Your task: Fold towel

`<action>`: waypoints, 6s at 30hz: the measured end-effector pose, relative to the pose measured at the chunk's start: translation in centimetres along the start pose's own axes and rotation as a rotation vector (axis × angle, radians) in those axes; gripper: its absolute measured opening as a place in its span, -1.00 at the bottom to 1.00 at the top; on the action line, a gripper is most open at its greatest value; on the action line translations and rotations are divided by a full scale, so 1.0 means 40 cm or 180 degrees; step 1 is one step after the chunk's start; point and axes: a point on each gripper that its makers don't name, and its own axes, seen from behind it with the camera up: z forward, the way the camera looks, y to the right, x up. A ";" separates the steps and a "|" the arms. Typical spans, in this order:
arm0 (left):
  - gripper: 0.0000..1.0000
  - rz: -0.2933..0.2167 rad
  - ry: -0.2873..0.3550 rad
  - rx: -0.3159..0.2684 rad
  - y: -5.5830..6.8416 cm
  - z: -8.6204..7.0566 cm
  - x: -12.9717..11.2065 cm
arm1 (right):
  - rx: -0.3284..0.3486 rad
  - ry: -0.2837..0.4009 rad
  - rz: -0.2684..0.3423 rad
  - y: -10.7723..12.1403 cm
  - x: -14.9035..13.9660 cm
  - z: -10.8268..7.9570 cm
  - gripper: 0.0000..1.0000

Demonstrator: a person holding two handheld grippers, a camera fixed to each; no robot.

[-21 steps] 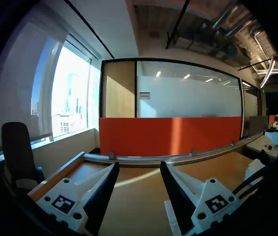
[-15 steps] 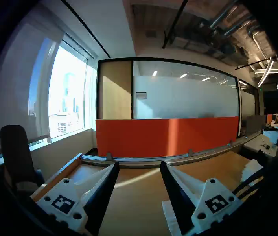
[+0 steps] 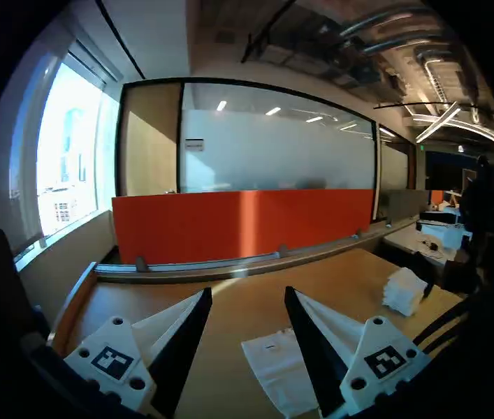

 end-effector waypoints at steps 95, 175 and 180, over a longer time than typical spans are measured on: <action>0.52 0.0734 -0.2125 -0.1098 0.226 0.063 -0.952 | 0.1591 -0.2272 -0.0410 -0.297 -0.940 -0.140 0.76; -0.80 0.0048 -0.1992 -0.0610 0.216 0.007 -0.582 | 0.1486 -0.1601 -0.0068 -0.279 -0.523 -0.112 -0.71; -0.80 0.0041 -0.1983 -0.0628 0.224 -0.008 -0.559 | 0.1488 -0.1590 -0.0078 -0.273 -0.501 -0.127 -0.71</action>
